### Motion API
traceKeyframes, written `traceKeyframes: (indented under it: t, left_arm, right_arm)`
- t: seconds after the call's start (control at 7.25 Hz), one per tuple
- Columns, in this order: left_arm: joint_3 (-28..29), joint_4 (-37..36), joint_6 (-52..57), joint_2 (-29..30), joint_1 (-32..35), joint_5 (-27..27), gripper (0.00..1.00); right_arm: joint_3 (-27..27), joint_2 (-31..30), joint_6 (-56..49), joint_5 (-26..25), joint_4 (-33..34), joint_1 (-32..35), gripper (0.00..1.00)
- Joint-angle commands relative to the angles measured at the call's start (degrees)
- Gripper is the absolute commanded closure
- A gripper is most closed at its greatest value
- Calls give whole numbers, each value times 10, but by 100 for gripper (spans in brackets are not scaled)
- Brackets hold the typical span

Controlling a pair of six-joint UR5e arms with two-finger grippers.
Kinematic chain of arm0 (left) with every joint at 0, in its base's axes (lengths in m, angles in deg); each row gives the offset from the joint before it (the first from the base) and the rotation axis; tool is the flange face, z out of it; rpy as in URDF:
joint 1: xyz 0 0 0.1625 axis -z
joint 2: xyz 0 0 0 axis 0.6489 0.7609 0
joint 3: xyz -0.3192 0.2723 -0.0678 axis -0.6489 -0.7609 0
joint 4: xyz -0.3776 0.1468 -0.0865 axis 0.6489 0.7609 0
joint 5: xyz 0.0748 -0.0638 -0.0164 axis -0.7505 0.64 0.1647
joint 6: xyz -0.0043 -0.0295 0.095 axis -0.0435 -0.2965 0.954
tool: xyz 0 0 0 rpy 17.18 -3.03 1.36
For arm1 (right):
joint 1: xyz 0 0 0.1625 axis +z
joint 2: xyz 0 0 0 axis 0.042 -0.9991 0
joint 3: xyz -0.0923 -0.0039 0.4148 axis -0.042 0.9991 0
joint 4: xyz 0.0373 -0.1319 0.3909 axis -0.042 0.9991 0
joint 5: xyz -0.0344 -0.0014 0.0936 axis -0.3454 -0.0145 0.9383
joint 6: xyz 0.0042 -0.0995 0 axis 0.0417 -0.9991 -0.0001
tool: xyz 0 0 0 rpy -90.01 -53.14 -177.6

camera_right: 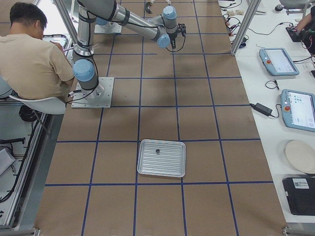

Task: Place bearing gear from tray to pile

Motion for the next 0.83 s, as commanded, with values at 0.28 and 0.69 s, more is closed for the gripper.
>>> traceKeyframes:
  t: [0.28, 0.69]
  left_arm:
    - [-1, 10, 1, -2, -4, 4, 0]
    - [0, 4, 50, 20, 1, 4, 0]
  right_arm:
    - [0, 9, 28, -40, 10, 16, 0]
    - [21, -72, -80, -33, -148, -74, 0]
